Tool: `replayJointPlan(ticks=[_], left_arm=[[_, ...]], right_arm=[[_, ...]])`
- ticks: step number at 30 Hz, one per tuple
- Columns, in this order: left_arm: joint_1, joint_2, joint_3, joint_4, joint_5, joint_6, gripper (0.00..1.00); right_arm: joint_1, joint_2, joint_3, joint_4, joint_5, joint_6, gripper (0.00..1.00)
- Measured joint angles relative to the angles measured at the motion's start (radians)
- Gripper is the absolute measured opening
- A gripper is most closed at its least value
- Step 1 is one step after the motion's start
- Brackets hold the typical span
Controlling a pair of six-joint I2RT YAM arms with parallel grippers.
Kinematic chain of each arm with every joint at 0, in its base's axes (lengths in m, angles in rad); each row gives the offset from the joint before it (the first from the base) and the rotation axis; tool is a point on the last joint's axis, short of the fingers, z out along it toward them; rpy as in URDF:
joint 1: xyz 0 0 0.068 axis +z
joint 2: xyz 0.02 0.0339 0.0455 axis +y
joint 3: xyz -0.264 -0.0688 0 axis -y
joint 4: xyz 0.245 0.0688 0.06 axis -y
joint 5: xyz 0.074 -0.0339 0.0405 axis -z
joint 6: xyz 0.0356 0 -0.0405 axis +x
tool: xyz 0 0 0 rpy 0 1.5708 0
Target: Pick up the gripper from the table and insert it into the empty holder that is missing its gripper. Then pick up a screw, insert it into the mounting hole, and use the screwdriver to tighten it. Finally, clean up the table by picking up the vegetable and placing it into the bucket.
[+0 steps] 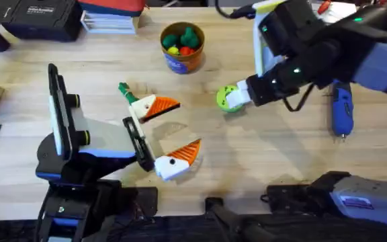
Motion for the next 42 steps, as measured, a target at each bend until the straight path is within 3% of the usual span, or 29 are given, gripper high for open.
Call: replayJointPlan(ticks=[6, 10, 26, 38, 42], left_arm=[[0.0, 0.0, 0.0, 0.0, 0.0, 0.0, 0.985], [0.0, 0.0, 0.0, 0.0, 0.0, 0.0, 0.985], [0.0, 0.0, 0.0, 0.0, 0.0, 0.0, 0.985], [0.0, 0.0, 0.0, 0.0, 0.0, 0.0, 0.985], [0.0, 0.0, 0.0, 0.0, 0.0, 0.0, 0.985]], right_arm=[[0.008, 0.117, 0.0, 0.03, 0.021, -0.007, 0.671], [0.009, 0.157, 0.0, 0.058, 0.023, -0.007, 0.596], [0.042, 0.168, 0.0, 0.134, 0.023, -0.011, 0.515], [0.042, 0.221, 0.0, 0.14, -0.001, -0.011, 0.365], [0.042, 0.221, 0.0, 0.136, 0.001, -0.014, 0.239]])
